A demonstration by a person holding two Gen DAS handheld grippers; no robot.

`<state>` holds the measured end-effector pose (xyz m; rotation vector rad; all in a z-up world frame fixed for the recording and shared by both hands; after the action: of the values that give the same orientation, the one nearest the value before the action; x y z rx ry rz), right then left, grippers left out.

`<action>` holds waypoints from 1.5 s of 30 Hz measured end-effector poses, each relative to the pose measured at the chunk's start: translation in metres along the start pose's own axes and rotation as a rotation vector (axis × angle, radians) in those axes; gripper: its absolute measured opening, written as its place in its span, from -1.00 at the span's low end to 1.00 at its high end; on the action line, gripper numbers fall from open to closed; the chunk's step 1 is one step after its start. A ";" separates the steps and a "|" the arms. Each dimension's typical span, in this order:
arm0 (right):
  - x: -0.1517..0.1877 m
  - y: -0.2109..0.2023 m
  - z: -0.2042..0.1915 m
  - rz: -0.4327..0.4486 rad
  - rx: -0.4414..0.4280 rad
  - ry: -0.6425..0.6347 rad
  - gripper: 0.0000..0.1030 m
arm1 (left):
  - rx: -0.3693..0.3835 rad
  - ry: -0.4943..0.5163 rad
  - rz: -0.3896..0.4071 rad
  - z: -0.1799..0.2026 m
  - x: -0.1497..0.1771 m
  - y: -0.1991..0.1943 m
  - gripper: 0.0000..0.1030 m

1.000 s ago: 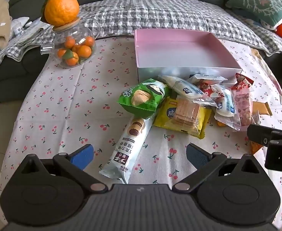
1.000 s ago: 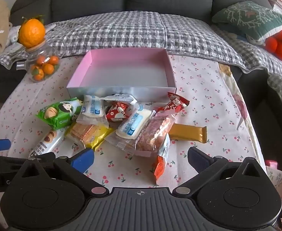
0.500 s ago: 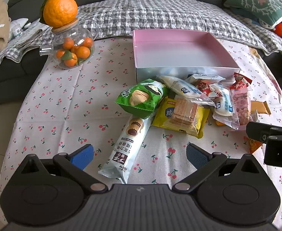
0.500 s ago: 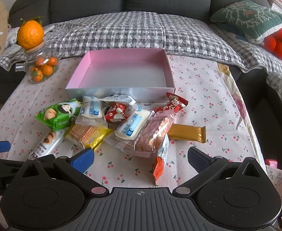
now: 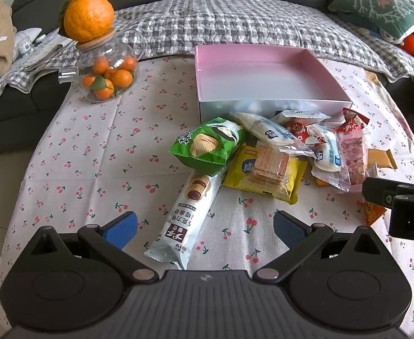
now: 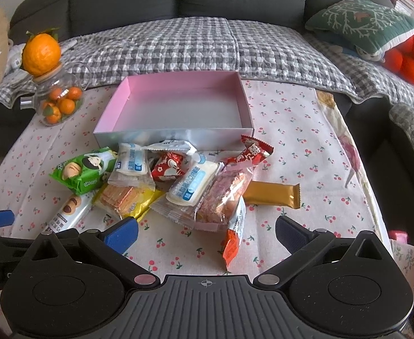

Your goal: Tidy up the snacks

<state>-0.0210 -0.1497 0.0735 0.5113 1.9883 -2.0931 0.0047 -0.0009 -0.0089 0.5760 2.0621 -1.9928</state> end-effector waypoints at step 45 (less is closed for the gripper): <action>0.002 0.004 0.001 -0.010 0.003 0.000 1.00 | -0.012 0.002 0.014 -0.001 0.004 0.000 0.99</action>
<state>-0.0215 -0.1511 0.0691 0.5027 1.9919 -2.1023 0.0016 0.0007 -0.0103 0.5896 2.0638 -1.9715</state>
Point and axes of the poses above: each gripper's, at about its wrist camera, not at the fingertips, and y roughly the way its jaws point, z to its right, x to its underside, the point moved 1 cm from there along y, roughly the way its jaws point, and after that the axes turned 9 degrees about -z, right-handed, at the moved point
